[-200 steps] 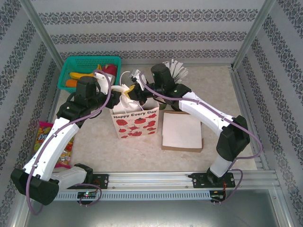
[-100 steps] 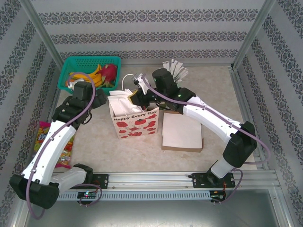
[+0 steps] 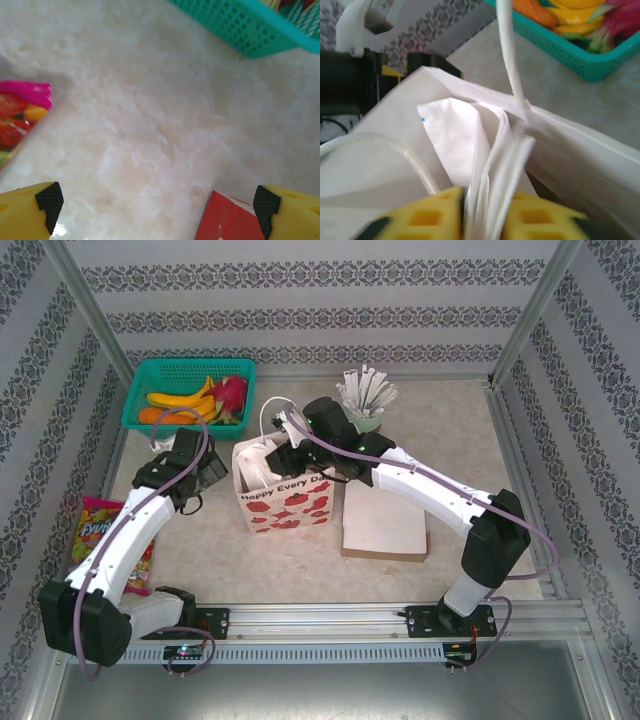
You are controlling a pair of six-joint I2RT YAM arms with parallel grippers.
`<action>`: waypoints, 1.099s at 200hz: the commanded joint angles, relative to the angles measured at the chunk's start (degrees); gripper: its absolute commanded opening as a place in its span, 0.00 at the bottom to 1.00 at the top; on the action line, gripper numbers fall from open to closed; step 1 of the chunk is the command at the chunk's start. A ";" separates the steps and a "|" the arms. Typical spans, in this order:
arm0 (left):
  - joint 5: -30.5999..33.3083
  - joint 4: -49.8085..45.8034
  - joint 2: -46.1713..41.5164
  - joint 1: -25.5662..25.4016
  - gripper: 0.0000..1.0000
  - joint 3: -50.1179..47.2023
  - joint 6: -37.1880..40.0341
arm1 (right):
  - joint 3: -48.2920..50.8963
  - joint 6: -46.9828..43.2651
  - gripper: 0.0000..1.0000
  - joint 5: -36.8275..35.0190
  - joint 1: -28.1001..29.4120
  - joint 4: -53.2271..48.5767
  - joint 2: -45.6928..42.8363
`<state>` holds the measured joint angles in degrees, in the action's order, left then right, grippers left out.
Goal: Pack the takeout coffee
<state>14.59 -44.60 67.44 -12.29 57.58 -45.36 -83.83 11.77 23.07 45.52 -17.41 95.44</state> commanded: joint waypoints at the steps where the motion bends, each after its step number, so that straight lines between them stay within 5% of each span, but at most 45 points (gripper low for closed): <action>1: -3.78 2.71 0.68 0.52 1.00 -0.79 -1.88 | -0.84 -1.15 0.43 3.59 0.02 -1.08 -2.37; 61: -10.46 6.63 3.80 0.32 1.00 -2.12 -2.77 | 3.35 -2.01 0.74 4.68 -5.67 -3.16 -14.20; 76: -10.84 6.82 4.56 0.18 0.99 -1.81 -2.64 | 5.98 -0.90 0.98 -0.85 -6.53 -3.29 -17.55; 128: -11.73 7.00 7.09 -0.33 1.00 -0.17 -2.01 | 18.50 13.46 0.98 -22.44 -13.78 -4.78 -28.99; 220: -11.92 5.71 10.72 -3.53 1.00 2.74 -2.12 | 30.68 21.79 0.98 -19.95 -32.70 -12.65 -38.82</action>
<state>2.79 -38.28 77.87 -14.26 58.54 -47.00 -55.27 31.05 1.93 16.10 -29.17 58.00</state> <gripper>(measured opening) 0.994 0.980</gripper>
